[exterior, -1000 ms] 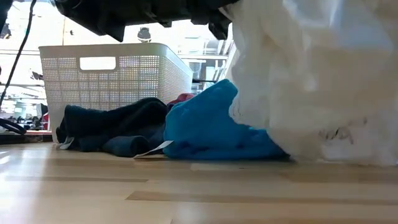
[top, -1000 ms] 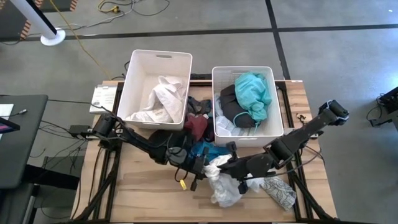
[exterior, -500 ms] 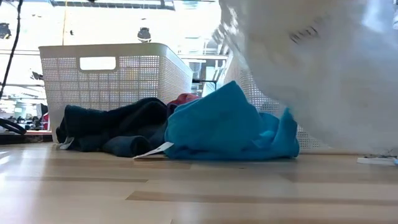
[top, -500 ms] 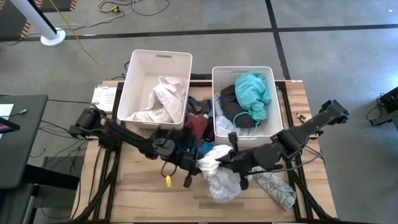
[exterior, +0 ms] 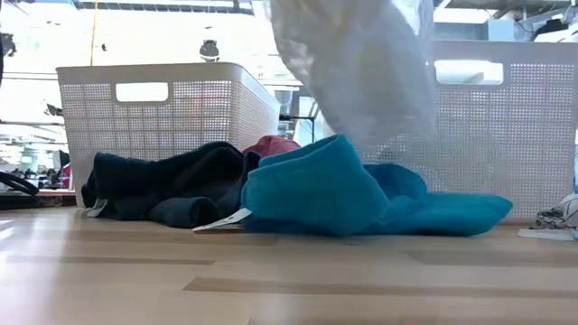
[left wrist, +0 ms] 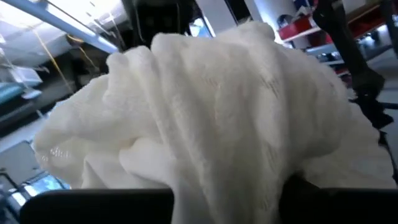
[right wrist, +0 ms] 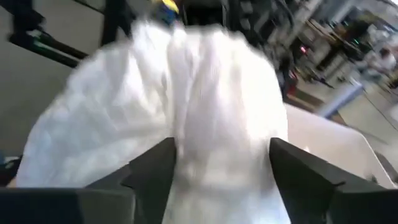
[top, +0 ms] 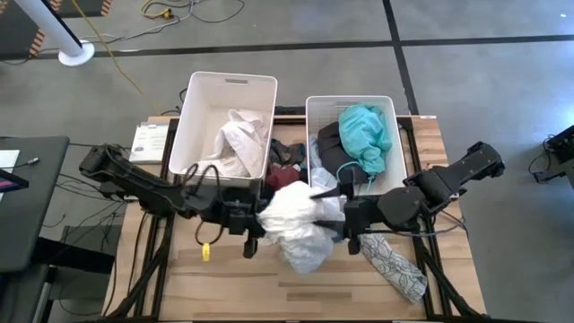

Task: Sort clothes
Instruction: Put the white dress into the left white laundry bin

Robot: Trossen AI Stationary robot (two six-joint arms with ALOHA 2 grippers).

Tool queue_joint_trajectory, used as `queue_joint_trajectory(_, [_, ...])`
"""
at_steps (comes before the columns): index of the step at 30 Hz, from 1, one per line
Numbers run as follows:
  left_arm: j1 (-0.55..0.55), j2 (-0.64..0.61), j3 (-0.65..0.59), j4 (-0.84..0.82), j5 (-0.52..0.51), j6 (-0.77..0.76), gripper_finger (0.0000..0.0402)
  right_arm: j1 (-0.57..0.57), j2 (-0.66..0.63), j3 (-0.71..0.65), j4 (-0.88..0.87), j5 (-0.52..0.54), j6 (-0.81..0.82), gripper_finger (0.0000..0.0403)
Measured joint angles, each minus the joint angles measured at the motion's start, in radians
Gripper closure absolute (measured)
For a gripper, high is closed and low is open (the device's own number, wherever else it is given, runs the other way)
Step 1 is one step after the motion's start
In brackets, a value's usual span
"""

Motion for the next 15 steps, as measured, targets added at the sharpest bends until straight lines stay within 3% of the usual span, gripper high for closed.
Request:
queue_joint_trajectory(10, [-0.049, -0.135, 0.000, -0.043, -0.089, 0.114, 0.0343, -0.001, 0.000, 0.005, -0.119, 0.135, 0.112, 0.0118])
queue_joint_trajectory(15, [-0.071, -0.185, 0.012, -0.046, -0.106, 0.163, 0.0343, -0.042, 0.000, -0.027, -0.160, 0.145, 0.215, 0.0117])
